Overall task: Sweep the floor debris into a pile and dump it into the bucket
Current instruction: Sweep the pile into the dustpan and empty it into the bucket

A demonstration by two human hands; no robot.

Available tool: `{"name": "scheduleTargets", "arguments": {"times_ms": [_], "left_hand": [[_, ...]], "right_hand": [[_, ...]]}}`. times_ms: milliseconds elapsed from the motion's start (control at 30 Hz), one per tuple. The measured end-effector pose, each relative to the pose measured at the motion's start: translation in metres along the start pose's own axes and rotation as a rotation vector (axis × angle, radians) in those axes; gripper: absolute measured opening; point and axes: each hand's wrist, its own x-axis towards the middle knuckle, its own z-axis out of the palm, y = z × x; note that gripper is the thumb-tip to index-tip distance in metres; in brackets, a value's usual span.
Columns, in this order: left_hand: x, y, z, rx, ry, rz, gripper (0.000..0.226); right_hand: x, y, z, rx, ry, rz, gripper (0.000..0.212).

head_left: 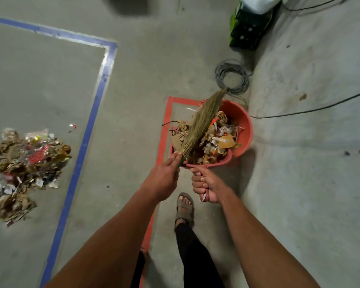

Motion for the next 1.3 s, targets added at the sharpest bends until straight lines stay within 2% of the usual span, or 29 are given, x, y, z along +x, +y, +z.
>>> {"name": "scheduleTargets", "arguments": {"times_ms": [133, 200, 500, 833, 933, 1067, 1300], "left_hand": [[0.049, 0.031, 0.028, 0.035, -0.054, 0.021, 0.061], [0.077, 0.039, 0.043, 0.050, -0.086, 0.039, 0.062], [0.181, 0.037, 0.097, 0.114, -0.167, 0.057, 0.062], [0.191, 0.028, 0.096, 0.172, -0.139, 0.069, 0.063], [0.186, 0.031, 0.089, 0.171, -0.108, 0.079, 0.062], [0.185, 0.038, 0.079, 0.167, -0.084, 0.059, 0.061], [0.184, 0.047, 0.071, 0.120, -0.051, 0.030, 0.061]], "right_hand": [[0.008, -0.027, -0.055, 0.053, -0.004, -0.014, 0.039], [0.016, -0.042, -0.078, 0.087, 0.001, -0.007, 0.044], [0.078, -0.105, -0.156, 0.212, 0.031, 0.043, 0.042], [0.116, -0.161, -0.180, 0.203, 0.171, 0.228, 0.045], [0.112, -0.169, -0.173, 0.090, 0.260, 0.273, 0.048], [0.095, -0.176, -0.167, -0.139, 0.347, 0.291, 0.041], [0.064, -0.187, -0.173, -0.716, 0.522, 0.391, 0.035]]}}
